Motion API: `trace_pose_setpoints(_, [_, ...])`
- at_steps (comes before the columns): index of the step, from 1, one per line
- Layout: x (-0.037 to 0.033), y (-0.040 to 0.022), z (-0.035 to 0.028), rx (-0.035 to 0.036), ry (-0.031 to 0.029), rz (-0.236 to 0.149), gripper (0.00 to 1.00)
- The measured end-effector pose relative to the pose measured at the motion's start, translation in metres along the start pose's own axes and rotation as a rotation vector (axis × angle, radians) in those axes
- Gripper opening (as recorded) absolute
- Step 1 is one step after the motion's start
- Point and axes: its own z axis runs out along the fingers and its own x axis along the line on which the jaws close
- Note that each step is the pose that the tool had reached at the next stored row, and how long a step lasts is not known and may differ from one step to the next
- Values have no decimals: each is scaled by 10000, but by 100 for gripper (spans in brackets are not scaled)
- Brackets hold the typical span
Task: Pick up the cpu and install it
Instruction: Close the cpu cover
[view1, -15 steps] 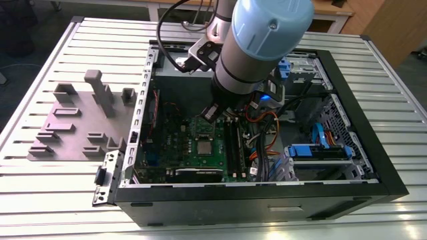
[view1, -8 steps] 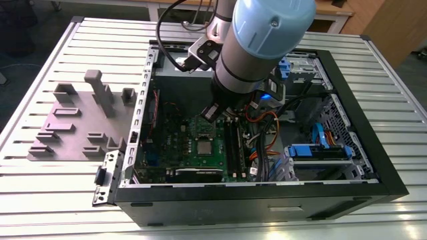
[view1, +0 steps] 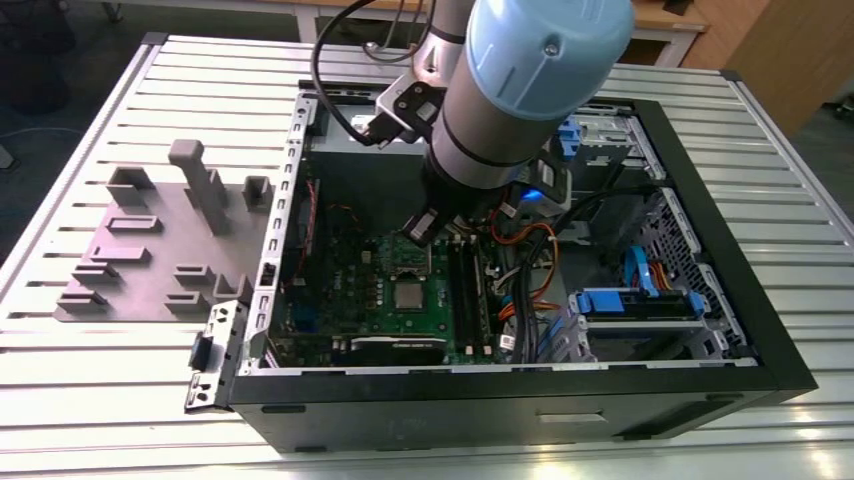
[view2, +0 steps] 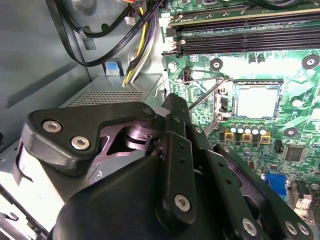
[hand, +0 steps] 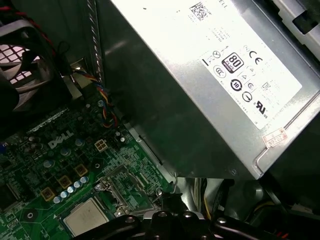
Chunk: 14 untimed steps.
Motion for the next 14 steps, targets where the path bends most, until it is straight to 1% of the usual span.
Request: trace_pose_setpoints(14, [53, -39, -23, -28, 35, -124, 11])
